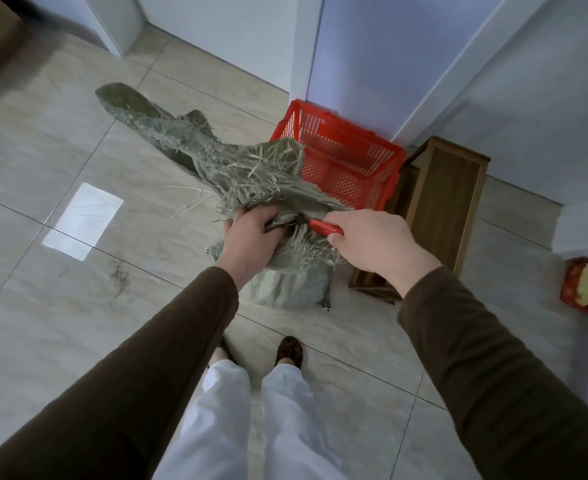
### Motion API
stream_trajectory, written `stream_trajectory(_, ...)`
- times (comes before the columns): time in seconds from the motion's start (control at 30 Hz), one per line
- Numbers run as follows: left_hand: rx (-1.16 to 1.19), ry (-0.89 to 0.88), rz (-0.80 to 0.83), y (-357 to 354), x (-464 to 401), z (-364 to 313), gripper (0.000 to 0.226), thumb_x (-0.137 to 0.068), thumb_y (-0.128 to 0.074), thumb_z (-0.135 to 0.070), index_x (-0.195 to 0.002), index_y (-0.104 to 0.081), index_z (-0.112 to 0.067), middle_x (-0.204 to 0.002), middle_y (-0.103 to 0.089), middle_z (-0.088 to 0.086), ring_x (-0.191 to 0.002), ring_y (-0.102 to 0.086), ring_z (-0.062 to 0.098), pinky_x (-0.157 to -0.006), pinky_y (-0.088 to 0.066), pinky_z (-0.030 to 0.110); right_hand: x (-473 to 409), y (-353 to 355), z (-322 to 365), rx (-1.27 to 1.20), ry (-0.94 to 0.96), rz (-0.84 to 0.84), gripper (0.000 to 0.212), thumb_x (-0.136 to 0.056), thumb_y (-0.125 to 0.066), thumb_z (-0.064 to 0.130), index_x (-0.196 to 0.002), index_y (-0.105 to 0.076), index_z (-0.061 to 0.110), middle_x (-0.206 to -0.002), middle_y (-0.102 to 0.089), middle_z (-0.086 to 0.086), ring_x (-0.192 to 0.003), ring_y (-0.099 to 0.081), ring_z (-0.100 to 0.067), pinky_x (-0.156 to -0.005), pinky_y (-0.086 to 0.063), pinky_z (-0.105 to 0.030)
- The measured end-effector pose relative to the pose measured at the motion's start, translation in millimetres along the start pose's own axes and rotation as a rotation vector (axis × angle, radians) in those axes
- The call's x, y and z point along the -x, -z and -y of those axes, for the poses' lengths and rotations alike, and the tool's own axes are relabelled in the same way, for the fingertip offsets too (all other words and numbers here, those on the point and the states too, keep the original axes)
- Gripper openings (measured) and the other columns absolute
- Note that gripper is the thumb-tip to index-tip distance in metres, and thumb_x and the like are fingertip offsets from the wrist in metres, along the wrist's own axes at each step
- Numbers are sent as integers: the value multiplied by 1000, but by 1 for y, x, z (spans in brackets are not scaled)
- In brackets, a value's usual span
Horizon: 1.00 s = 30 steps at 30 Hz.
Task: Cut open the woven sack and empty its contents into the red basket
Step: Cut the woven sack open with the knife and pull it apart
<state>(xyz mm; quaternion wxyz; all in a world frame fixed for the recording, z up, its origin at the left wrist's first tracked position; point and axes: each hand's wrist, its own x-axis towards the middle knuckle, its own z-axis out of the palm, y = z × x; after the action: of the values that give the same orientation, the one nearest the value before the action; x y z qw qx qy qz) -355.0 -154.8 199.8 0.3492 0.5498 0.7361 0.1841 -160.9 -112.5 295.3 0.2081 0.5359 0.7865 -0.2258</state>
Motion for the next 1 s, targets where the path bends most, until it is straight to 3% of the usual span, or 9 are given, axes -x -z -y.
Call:
stream_trajectory(0.27, -7, -64, 26, -1, 4, -7, 9, -96, -63, -33, -103, -69, -32, -115, -72, -2, -114, -48, 34, -100, -32, 48, -9, 4, 17, 111, -65, -12, 31, -105, -48, 23, -127, -64, 37, -98, -60, 3, -90, -59, -25, -73, -44, -38)
stream_trajectory(0.4, 25, -41, 4, 2, 3, -5, 13, -97, -64, -29, -107, -72, -26, -119, -70, -2, -117, -48, 33, -103, -32, 48, -12, 5, 16, 133, -76, 29, 34, -105, -48, 24, -133, -64, 34, -114, -67, 0, -102, -63, -28, -77, -45, -39)
stream_trajectory(0.53, 79, -40, 30, 6, 5, -5, 16, -97, -66, -27, -112, -73, -27, -125, -70, -3, -123, -47, 33, -111, -32, 51, -11, 6, 12, 142, -93, 14, 33, -105, -50, 27, -133, -64, 34, -116, -68, -2, -96, -60, -27, -74, -42, -38)
stream_trajectory(0.67, 68, -90, 57, 2, 9, -12, 14, -96, -66, -24, -108, -72, -26, -126, -68, -4, -126, -45, 33, -109, -30, 49, -16, 0, 19, 164, -80, 12, 37, -105, -48, 23, -137, -64, 34, -128, -69, -2, -115, -64, -30, -77, -41, -37)
stream_trajectory(1.0, 65, -115, 65, 7, 11, -11, 15, -96, -67, -25, -110, -74, -24, -122, -65, -7, -124, -47, 31, -109, -31, 53, -12, 0, 20, 242, -74, 30, 36, -106, -48, 23, -136, -64, 31, -126, -69, -2, -113, -65, -30, -78, -44, -39)
